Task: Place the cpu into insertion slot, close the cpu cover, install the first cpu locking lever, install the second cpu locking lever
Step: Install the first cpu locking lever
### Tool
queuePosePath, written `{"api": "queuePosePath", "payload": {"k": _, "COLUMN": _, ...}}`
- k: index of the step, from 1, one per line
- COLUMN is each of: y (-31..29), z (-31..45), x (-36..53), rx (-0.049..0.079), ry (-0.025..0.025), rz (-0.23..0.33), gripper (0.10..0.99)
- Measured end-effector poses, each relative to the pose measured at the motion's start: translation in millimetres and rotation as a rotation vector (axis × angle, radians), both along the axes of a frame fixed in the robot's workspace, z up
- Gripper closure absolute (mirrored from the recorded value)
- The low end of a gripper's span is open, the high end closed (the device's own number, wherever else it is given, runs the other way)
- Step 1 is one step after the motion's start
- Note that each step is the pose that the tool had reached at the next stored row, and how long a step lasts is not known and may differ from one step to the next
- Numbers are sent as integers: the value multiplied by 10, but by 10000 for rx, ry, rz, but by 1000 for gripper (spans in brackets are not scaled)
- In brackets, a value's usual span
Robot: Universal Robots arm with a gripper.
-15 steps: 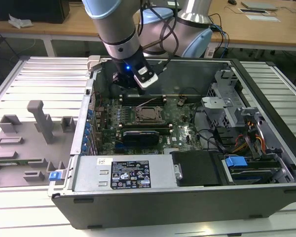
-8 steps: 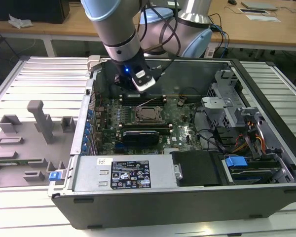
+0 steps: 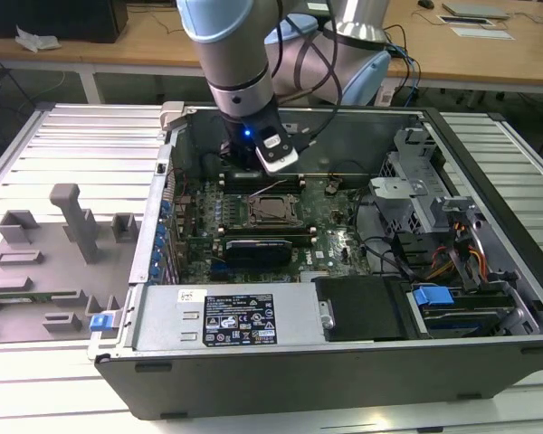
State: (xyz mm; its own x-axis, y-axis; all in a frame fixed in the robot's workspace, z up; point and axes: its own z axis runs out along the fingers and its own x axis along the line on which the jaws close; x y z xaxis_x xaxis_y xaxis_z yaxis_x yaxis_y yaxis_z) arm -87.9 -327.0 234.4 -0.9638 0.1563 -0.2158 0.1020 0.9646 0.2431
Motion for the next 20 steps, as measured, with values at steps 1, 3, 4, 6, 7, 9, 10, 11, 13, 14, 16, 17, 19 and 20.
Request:
{"api": "queuePosePath", "payload": {"k": 1, "y": 17, "z": -19, "x": 1, "rx": -2, "ry": 14, "rz": 1, "gripper": 980}}
{"api": "queuePosePath", "payload": {"k": 3, "y": 42, "z": -40, "x": 10, "rx": -5, "ry": 24, "rz": 2, "gripper": 980}}
{"api": "queuePosePath", "payload": {"k": 4, "y": 49, "z": -49, "x": 51, "rx": -10, "ry": 48, "rz": 2, "gripper": 980}}
{"api": "queuePosePath", "payload": {"k": 6, "y": 64, "z": -63, "x": 114, "rx": -11, "ry": 85, "rz": 3, "gripper": 980}}
{"api": "queuePosePath", "payload": {"k": 7, "y": 72, "z": -72, "x": 128, "rx": -12, "ry": 100, "rz": 2, "gripper": 980}}
{"api": "queuePosePath", "payload": {"k": 9, "y": 87, "z": -91, "x": 131, "rx": -12, "ry": 124, "rz": -88, "gripper": 980}}
{"api": "queuePosePath", "payload": {"k": 10, "y": 93, "z": -96, "x": 131, "rx": -12, "ry": 128, "rz": -140, "gripper": 980}}
{"api": "queuePosePath", "payload": {"k": 11, "y": 106, "z": -102, "x": 131, "rx": -10, "ry": 130, "rz": -188, "gripper": 980}}
{"api": "queuePosePath", "payload": {"k": 13, "y": 135, "z": -111, "x": 131, "rx": -10, "ry": 132, "rz": -250, "gripper": 980}}
{"api": "queuePosePath", "payload": {"k": 14, "y": 151, "z": -114, "x": 131, "rx": -10, "ry": 134, "rz": -275, "gripper": 980}}
{"api": "queuePosePath", "payload": {"k": 16, "y": 183, "z": -119, "x": 129, "rx": -12, "ry": 136, "rz": -338, "gripper": 980}}
{"api": "queuePosePath", "payload": {"k": 17, "y": 187, "z": -120, "x": 129, "rx": -15, "ry": 135, "rz": -355, "gripper": 980}}
{"api": "queuePosePath", "payload": {"k": 19, "y": 187, "z": -120, "x": 130, "rx": -22, "ry": 135, "rz": -361, "gripper": 980}}
{"api": "queuePosePath", "payload": {"k": 20, "y": 188, "z": -131, "x": 127, "rx": -22, "ry": 80, "rz": -367, "gripper": 980}}
